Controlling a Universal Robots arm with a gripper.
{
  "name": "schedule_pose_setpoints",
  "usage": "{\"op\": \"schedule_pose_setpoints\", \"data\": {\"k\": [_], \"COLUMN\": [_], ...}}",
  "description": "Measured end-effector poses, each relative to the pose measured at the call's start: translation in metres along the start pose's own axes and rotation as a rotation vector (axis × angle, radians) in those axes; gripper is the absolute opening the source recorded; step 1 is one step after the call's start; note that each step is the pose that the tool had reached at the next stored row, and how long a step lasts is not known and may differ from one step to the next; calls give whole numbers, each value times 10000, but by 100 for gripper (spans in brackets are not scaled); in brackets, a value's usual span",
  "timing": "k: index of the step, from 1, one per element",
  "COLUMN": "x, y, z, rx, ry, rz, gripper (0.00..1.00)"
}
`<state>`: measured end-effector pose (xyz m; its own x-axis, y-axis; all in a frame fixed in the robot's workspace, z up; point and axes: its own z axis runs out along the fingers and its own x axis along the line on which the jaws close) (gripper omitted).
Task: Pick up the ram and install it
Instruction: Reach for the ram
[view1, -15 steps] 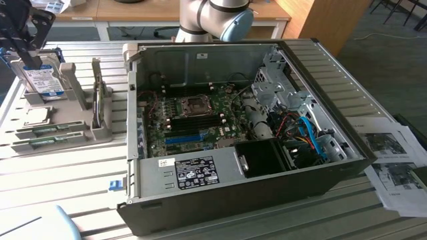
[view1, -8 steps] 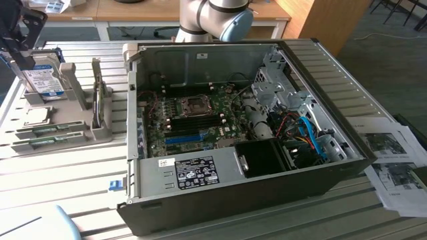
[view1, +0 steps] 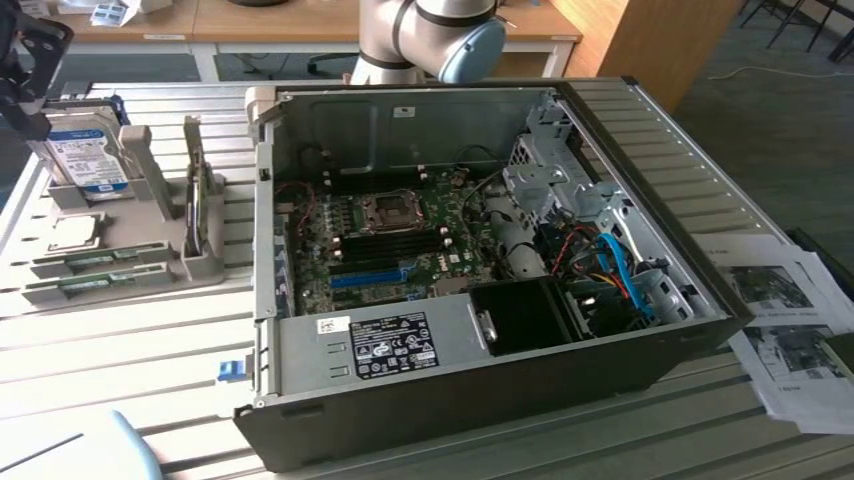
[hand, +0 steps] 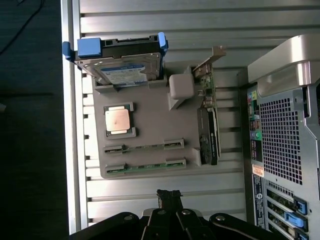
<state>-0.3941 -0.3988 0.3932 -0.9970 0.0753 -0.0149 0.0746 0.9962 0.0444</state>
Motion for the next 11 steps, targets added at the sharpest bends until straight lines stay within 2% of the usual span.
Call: {"op": "schedule_pose_setpoints", "data": {"k": [11], "x": [133], "y": [-10], "z": [-2], "rx": [3], "ry": [38], "rz": [0], "gripper": [9]}}
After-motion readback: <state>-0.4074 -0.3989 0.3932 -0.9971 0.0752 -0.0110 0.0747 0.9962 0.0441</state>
